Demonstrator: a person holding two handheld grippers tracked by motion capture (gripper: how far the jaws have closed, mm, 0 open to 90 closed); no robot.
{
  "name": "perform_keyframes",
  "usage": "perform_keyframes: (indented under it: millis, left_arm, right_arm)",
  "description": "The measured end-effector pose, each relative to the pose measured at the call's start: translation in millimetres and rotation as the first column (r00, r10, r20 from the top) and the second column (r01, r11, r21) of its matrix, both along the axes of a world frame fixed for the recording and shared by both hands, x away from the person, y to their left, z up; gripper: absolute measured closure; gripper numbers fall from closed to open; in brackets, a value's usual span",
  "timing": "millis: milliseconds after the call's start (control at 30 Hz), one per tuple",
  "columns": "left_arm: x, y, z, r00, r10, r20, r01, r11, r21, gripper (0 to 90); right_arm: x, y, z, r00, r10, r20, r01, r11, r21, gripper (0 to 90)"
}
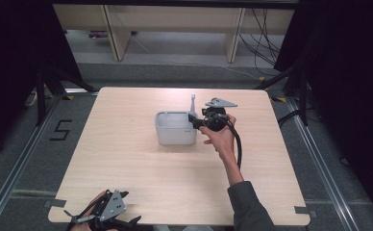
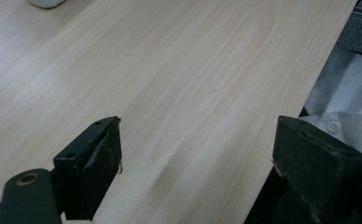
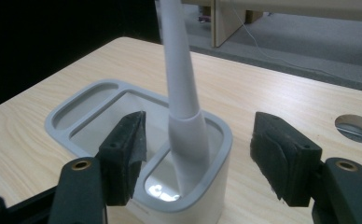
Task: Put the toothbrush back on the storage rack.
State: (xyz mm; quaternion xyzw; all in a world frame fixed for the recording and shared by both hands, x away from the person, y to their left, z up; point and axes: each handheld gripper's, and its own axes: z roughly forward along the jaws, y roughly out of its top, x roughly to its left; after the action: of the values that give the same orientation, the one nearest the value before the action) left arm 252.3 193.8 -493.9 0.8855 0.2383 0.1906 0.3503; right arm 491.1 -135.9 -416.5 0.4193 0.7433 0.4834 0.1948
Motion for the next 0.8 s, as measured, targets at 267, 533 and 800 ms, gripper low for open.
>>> perform_keyframes:
  millis: [267, 533, 800]
  left_arm:
    - [0.5, 1.7, 1.2, 1.0000, -0.008, -0.003, 0.008, 0.9999, 0.014, 15.2]
    - [-1.7, -1.5, -0.6, 1.0000, 0.005, -0.004, -0.005, 0.9992, -0.039, 15.2]
    - [-2.1, 0.2, 1.1, 1.0000, 0.008, -0.002, -0.008, 0.9999, -0.013, 15.2]
  right_arm:
    - [-12.0, -2.5, 2.4, 0.9998, 0.017, -0.002, -0.017, 0.9995, 0.025, 34.7]
    - [-23.6, -8.4, 1.4, 0.9991, 0.042, 0.009, -0.043, 0.9990, 0.014, 33.3]
    - [-28.2, -16.7, 3.2, 0.9989, 0.041, 0.022, -0.041, 0.9990, 0.018, 32.6]
